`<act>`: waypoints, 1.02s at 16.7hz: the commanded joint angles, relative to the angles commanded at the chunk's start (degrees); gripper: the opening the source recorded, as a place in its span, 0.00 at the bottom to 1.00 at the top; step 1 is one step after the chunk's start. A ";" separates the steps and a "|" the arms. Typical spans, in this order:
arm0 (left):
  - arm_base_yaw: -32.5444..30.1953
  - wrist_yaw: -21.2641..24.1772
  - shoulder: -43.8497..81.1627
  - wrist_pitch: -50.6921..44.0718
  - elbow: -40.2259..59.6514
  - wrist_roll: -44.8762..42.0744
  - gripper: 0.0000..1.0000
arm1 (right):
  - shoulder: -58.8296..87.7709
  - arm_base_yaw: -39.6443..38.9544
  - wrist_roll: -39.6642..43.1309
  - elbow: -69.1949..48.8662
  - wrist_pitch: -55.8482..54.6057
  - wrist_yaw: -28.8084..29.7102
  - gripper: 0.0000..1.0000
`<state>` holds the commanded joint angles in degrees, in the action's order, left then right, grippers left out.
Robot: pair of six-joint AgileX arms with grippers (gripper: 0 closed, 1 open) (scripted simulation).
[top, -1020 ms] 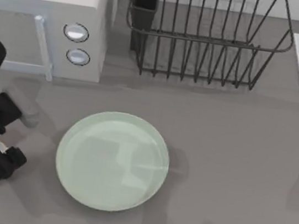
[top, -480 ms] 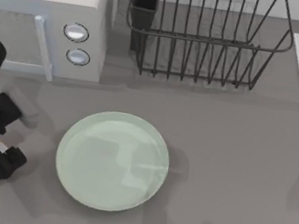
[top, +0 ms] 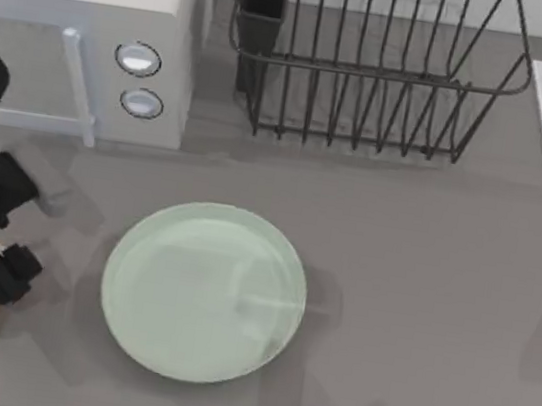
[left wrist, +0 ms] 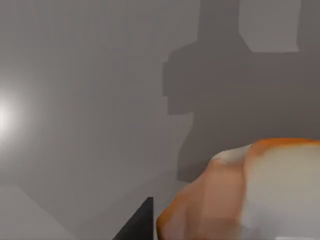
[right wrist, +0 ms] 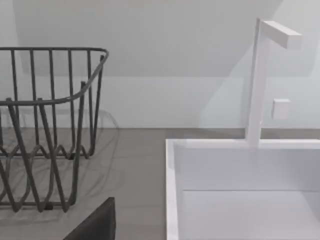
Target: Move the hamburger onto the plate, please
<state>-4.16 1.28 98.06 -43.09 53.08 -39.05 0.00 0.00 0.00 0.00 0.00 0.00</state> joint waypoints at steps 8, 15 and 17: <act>-0.16 -0.02 -7.42 -19.18 11.21 0.39 0.00 | 0.00 0.00 0.00 0.00 0.00 0.00 1.00; -0.89 -0.04 -7.00 -19.81 12.02 -0.12 0.00 | 0.00 0.00 0.00 0.00 0.00 0.00 1.00; -3.68 0.00 -4.89 -20.14 13.90 -1.67 0.00 | 0.00 0.00 0.00 0.00 0.00 0.00 1.00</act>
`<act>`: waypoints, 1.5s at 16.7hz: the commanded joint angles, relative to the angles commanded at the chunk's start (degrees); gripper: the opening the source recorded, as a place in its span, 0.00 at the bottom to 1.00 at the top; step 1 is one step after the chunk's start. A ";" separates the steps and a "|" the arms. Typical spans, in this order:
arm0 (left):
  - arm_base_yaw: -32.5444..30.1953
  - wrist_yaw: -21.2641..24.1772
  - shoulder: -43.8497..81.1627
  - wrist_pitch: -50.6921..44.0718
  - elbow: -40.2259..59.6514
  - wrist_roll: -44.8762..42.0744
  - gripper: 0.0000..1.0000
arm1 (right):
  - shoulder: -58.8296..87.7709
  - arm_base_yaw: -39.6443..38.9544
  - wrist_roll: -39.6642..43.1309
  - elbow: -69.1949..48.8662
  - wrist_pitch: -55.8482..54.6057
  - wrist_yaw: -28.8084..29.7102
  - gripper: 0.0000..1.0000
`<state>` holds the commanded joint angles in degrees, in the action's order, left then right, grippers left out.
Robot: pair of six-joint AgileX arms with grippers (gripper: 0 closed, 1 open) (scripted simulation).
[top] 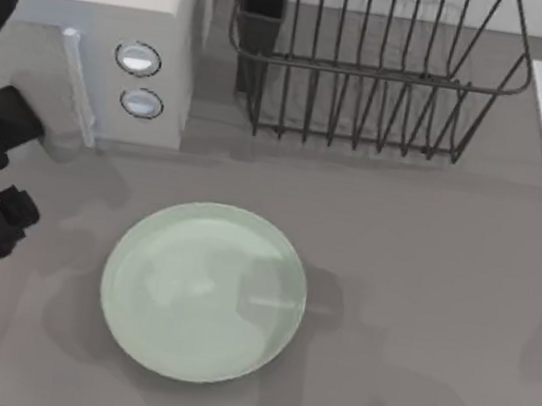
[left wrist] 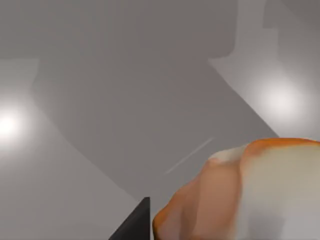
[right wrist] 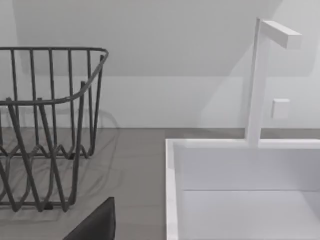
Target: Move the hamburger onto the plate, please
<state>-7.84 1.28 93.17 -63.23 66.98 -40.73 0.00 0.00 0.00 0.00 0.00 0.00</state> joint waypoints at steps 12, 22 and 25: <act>-27.96 0.10 17.96 -0.48 18.40 -12.28 0.00 | 0.00 0.00 0.00 0.00 0.00 0.00 1.00; -29.16 0.07 19.69 3.44 16.30 -12.88 0.00 | 0.00 0.00 0.00 0.00 0.00 0.00 1.00; -29.31 0.08 20.94 8.38 13.35 -13.09 0.00 | 0.00 0.00 0.00 0.00 0.00 0.00 1.00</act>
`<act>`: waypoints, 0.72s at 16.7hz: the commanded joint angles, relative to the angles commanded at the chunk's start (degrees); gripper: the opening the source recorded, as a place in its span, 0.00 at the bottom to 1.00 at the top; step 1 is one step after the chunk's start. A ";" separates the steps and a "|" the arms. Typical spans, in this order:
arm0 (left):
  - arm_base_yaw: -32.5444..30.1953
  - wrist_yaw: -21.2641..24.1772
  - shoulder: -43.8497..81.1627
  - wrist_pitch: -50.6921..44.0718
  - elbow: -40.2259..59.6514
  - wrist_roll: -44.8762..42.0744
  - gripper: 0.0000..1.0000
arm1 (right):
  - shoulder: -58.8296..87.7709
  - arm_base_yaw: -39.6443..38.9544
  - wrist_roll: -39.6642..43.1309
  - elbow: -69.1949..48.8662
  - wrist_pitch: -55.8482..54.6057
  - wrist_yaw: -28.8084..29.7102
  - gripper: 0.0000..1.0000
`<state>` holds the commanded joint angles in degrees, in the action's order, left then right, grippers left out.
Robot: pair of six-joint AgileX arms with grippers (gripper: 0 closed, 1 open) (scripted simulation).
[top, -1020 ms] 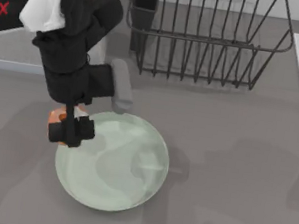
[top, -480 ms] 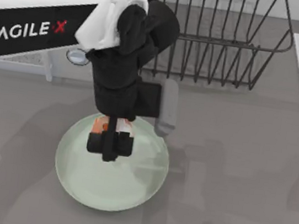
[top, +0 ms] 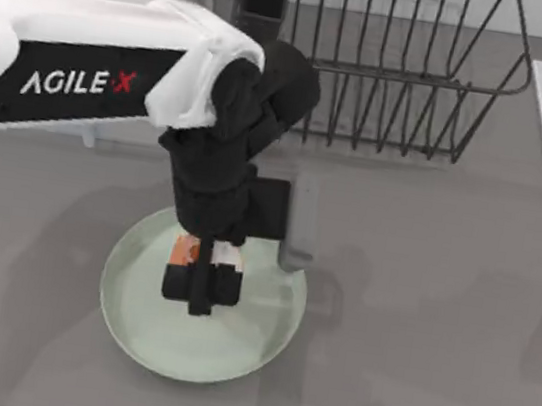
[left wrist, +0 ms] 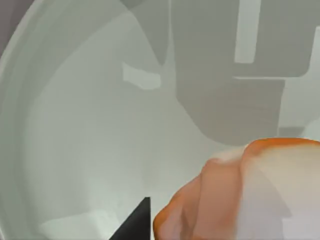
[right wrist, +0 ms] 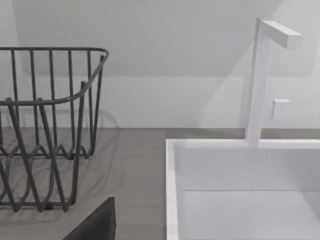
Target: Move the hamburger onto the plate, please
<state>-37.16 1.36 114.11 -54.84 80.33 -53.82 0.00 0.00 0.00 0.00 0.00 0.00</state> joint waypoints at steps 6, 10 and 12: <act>0.04 0.01 0.55 0.72 -0.66 -0.01 0.08 | 0.00 0.00 0.00 0.00 0.00 0.00 1.00; 0.04 0.01 0.55 0.72 -0.66 -0.01 0.38 | 0.00 0.00 0.00 0.00 0.00 0.00 1.00; 0.04 0.01 0.55 0.72 -0.66 -0.01 0.53 | 0.00 0.00 0.00 0.00 0.00 0.00 1.00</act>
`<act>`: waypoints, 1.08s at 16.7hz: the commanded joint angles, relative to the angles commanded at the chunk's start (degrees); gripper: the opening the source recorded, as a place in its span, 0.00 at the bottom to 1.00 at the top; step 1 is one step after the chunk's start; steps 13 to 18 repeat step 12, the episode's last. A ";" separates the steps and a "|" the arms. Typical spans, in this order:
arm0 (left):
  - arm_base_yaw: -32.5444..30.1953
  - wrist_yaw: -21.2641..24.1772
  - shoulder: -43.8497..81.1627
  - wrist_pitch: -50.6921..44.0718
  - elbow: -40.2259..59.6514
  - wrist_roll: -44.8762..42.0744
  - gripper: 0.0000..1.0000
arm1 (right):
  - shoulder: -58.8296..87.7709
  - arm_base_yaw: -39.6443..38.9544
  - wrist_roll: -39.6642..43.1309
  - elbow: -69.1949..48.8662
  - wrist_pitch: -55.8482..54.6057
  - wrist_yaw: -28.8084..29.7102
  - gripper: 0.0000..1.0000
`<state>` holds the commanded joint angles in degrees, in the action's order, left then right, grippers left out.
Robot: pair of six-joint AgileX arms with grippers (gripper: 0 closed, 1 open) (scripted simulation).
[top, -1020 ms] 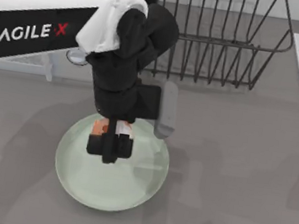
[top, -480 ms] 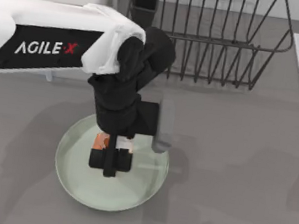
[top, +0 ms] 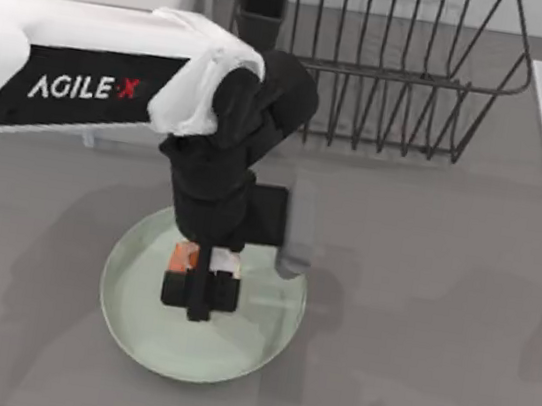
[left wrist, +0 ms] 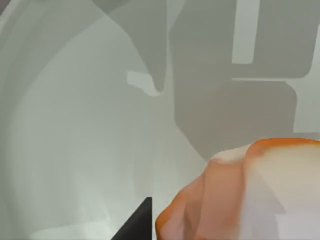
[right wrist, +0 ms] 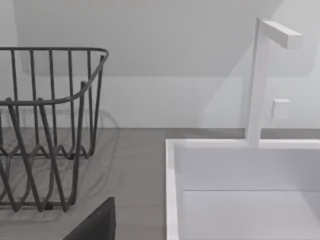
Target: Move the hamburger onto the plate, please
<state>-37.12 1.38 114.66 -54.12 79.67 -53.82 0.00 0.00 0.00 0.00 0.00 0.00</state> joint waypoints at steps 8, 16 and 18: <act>0.00 0.00 0.00 0.00 0.00 0.00 1.00 | 0.00 0.00 0.00 0.00 0.00 0.00 1.00; 0.00 0.00 0.00 0.00 0.00 0.00 1.00 | 0.00 0.00 0.00 0.00 0.00 0.00 1.00; 0.00 0.00 0.00 0.00 0.00 0.00 1.00 | 0.00 0.00 0.00 0.00 0.00 0.00 1.00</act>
